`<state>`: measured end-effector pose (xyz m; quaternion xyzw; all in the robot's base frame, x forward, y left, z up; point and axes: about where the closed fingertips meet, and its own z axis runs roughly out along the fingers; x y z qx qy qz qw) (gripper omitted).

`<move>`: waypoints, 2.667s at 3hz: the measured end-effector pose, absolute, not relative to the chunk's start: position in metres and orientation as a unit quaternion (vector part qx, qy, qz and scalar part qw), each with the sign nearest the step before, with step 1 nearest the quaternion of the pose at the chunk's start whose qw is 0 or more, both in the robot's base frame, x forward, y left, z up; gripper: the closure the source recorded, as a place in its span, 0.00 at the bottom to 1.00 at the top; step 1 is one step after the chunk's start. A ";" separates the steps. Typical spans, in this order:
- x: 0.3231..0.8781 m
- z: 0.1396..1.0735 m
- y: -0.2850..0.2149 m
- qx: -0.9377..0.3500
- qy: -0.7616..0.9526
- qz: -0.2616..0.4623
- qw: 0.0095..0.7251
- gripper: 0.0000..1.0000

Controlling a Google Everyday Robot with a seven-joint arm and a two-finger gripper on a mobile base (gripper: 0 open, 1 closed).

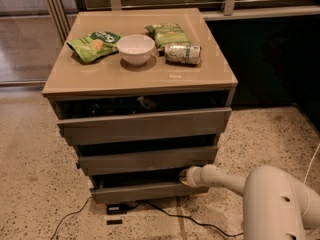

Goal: Open bottom drawer

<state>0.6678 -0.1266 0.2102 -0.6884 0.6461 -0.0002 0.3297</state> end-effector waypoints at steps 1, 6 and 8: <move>0.666 0.205 -0.121 -0.689 0.647 0.012 0.326 1.00; 0.579 0.221 -0.129 -0.695 0.674 0.138 0.210 1.00; 0.598 0.234 -0.126 -0.698 0.667 0.125 0.230 1.00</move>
Offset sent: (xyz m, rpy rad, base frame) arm -0.0261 0.0197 -0.0085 0.0309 0.1195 0.0321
